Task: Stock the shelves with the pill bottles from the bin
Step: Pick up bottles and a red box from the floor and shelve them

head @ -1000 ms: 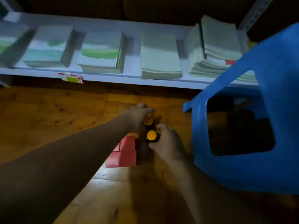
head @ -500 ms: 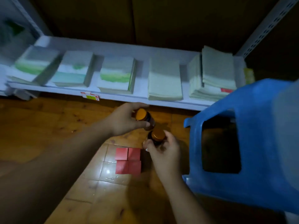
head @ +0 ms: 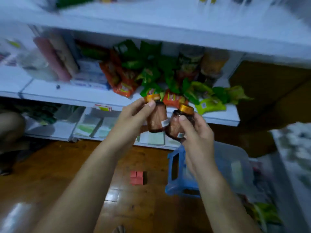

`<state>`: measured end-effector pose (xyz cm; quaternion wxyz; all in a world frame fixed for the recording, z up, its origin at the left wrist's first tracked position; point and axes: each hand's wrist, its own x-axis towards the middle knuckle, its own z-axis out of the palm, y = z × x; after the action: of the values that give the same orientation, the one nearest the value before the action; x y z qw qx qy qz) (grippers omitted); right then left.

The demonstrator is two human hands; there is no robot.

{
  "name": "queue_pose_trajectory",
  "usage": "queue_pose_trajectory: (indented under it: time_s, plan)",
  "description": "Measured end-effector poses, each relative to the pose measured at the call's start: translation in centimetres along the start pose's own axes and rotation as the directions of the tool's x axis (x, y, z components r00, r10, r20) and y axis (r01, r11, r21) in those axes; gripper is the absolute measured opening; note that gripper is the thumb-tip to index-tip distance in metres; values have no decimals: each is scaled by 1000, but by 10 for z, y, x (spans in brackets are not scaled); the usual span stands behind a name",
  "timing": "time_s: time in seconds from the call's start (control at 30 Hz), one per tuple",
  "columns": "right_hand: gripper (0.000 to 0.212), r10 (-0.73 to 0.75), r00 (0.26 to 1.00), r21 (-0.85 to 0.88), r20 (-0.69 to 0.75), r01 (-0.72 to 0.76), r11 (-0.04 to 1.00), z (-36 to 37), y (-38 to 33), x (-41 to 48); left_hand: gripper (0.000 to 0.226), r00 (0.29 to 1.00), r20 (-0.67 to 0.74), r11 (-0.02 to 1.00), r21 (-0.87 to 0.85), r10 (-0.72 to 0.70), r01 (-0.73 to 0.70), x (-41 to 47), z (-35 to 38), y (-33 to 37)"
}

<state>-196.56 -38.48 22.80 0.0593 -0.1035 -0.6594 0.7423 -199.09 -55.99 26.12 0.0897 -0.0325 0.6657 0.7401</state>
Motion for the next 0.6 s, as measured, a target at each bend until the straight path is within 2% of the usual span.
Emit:
queue_pose_trajectory:
  time_s: [0.13, 0.33, 0.47, 0.6]
  plan:
    - [24, 10, 999, 83, 47, -14, 996, -19, -108, -36, 49, 995, 95, 988, -157, 11, 4, -48, 36, 89]
    - [38, -91, 995, 68, -42, 94, 993, -39, -175, -103, 42, 939, 338, 976, -219, 71, 5, -93, 56, 139]
    - [38, -94, 987, 163, -127, 114, 980, -45, -199, -148, 40, 855, 515, 978, -202, 68, 44, -109, 64, 154]
    - [43, -127, 960, 216, -248, 183, 959, -53, -215, -193, 44, 719, 690, 982, -181, 85, 57, -126, 73, 165]
